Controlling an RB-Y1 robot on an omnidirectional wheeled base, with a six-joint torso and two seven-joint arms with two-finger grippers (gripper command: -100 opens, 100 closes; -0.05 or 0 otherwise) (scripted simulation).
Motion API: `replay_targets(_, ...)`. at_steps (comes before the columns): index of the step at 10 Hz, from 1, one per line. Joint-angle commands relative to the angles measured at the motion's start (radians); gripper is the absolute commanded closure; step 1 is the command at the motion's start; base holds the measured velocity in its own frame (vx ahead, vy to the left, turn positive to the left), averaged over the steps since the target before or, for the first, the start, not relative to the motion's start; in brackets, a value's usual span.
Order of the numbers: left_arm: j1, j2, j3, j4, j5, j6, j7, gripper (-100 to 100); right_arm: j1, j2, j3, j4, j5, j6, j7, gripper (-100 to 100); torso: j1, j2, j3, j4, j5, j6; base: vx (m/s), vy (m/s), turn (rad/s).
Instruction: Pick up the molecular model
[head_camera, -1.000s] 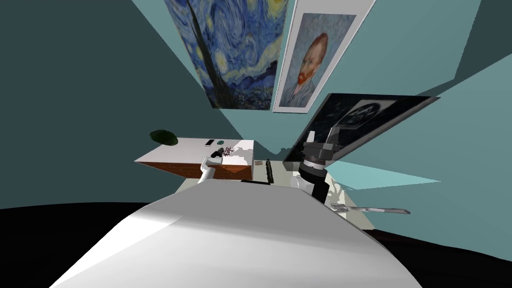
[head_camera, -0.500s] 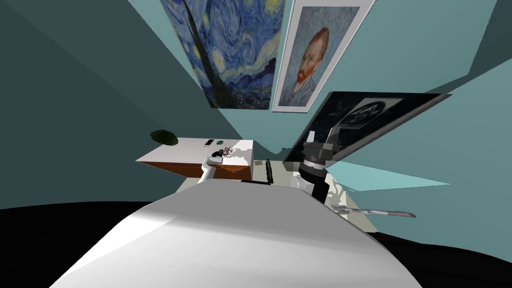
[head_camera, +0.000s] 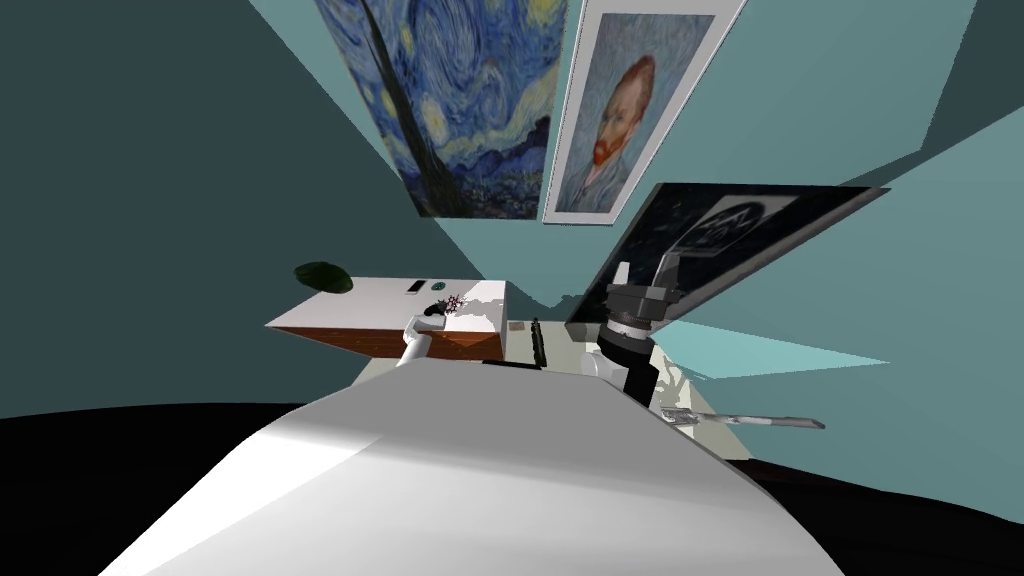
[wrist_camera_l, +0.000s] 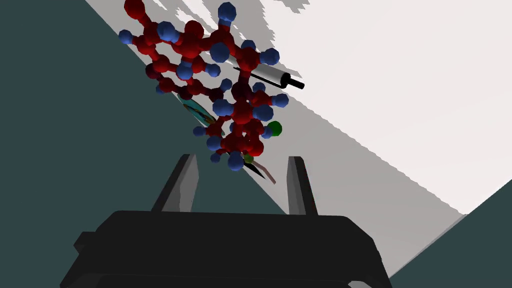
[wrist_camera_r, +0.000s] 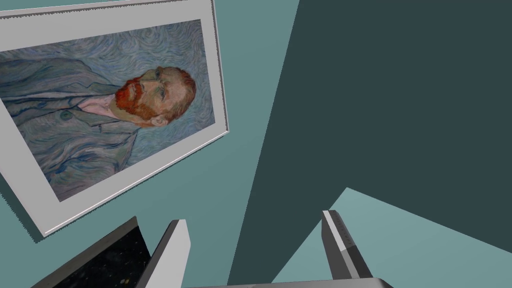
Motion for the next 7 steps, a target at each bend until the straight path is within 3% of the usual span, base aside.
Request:
replay_targets(1,0.000,0.000,0.000,0.000,0.000,0.000,0.000,100,0.000,0.000,0.000,0.000,0.000,0.000,0.000,0,0.000,0.000,0.000,0.000,0.000,0.000,0.005,0.008,-0.014)
replay_targets(4,-0.004,0.002,0.000,-0.004,0.000,-0.003,0.000,100,0.000,0.000,0.000,0.000,0.000,0.000,0.000,0,0.002,-0.001,-0.002,-0.003,0.003,-0.001,0.000,0.000,0.000)
replay_targets(5,-0.004,0.002,0.000,-0.004,0.000,-0.003,0.000,0,0.000,0.000,0.000,0.000,0.000,0.000,0.000,0,0.002,-0.001,-0.002,-0.003,0.003,-0.001,0.000,0.000,0.000)
replay_targets(6,-0.011,0.031,0.014,0.005,0.017,0.007,0.003,-100,0.000,0.000,0.000,0.000,0.000,0.000,0.000,0,0.002,-0.001,-0.002,-0.003,0.003,-0.001,-0.041,0.000,-0.069)
replay_targets(7,-0.016,0.048,0.023,0.012,0.027,0.013,0.005,-100,0.000,0.000,0.000,0.000,0.000,0.000,0.000,0,0.002,0.001,-0.001,-0.003,0.003,-0.001,-0.090,0.002,-0.070)
